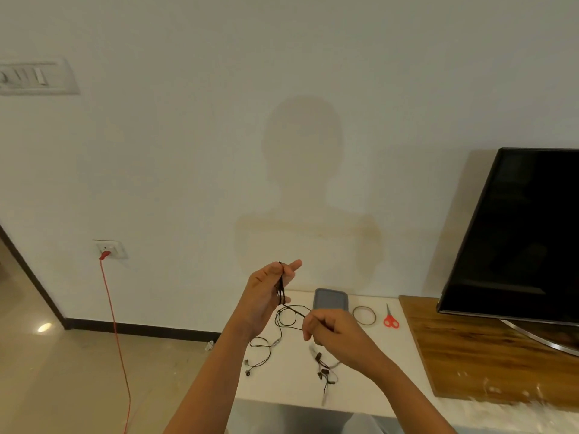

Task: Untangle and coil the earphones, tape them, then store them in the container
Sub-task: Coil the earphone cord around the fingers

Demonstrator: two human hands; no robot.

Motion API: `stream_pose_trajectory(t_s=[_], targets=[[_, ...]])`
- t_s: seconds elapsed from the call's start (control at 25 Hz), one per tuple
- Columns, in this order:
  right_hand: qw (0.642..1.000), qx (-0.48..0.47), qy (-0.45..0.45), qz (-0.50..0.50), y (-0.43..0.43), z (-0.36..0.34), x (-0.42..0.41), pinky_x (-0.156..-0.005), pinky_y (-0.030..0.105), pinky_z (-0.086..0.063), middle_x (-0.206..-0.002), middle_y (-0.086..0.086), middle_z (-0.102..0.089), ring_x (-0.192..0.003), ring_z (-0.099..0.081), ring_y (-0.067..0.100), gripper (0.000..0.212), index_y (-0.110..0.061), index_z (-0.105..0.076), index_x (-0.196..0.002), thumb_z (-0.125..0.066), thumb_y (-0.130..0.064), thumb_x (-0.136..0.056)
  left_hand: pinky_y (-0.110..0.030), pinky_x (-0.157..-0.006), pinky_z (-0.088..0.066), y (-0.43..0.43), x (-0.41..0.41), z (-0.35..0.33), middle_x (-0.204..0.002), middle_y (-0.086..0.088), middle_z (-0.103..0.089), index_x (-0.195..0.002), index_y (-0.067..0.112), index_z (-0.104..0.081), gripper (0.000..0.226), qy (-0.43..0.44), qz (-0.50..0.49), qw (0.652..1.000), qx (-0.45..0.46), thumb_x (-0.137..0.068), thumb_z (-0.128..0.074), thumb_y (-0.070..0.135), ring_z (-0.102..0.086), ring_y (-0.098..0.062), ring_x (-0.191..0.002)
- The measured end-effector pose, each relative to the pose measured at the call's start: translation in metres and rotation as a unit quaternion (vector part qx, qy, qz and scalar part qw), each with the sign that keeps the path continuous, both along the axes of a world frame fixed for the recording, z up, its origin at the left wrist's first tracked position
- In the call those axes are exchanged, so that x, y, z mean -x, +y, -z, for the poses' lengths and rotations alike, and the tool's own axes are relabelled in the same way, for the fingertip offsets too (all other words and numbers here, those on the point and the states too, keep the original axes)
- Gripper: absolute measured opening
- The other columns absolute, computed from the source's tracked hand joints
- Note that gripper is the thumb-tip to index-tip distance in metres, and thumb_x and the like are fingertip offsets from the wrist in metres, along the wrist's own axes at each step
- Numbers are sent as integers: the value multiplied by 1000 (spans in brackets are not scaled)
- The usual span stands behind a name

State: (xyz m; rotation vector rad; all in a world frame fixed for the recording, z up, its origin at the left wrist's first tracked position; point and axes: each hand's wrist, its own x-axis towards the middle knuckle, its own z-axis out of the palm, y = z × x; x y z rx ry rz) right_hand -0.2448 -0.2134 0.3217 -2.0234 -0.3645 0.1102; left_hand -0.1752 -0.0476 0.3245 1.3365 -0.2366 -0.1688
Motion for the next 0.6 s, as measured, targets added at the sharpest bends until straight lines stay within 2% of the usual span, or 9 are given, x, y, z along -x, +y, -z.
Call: stream_pose_trajectory(t_s=[0.08, 0.16, 0.28, 0.32, 0.48, 0.6], targets=[[998, -50, 27, 5, -6, -16, 3, -47, 14, -30, -48, -16, -48, -47, -37, 1, 32, -9, -63, -71, -45, -11, -97, -34, -78, -40, 3, -1, 2, -120, 9, -69, -78, 16, -63, 33, -21, -1, 995, -96, -98, -43, 35, -56, -5, -120], [995, -95, 35, 15, -11, -30, 1, -46, 13, -28, -48, -15, -48, -46, -37, 1, 33, -11, -60, -68, -45, -9, -97, -27, -79, -40, 6, 0, 3, -117, 6, -70, -82, 13, -65, 35, -31, 10, 988, -148, -99, -42, 33, -59, 2, -112], [995, -69, -64, 43, -16, -43, -13, -54, 18, -34, -58, -1, -56, -54, -43, 9, 31, -13, -64, -68, -51, -14, -96, -20, -72, -44, 6, 6, 4, -114, -13, -70, -88, 6, -66, 35, -10, 60, 986, -155, -100, -41, 27, -66, 0, -100], [992, -59, -95, 57, -16, -45, -20, -55, 21, -35, -63, 4, -60, -56, -44, 13, 29, -14, -65, -69, -53, -17, -95, -21, -70, -43, 4, 8, 4, -114, -15, -70, -88, 7, -66, 34, 6, 81, 986, -148, -100, -40, 27, -67, -4, -100], [976, -65, -168, 123, -14, -51, -51, -56, 25, -42, -71, -14, -70, -53, -50, 9, 22, -25, -71, -73, -61, -18, -91, -40, -78, -44, 1, 17, 4, -112, -14, -71, -83, 12, -66, 35, 46, 167, 979, -109, -98, -42, 32, -63, -23, -115], [977, -81, -138, 144, -14, -39, -71, -73, 41, -52, -76, -3, -74, -74, -66, 29, 15, -34, -72, -71, -66, -37, -84, -50, -81, -51, 0, 23, -3, -108, -17, -71, -75, 13, -62, 35, 70, 232, 970, -18, -95, -44, 35, -59, -37, -118]])
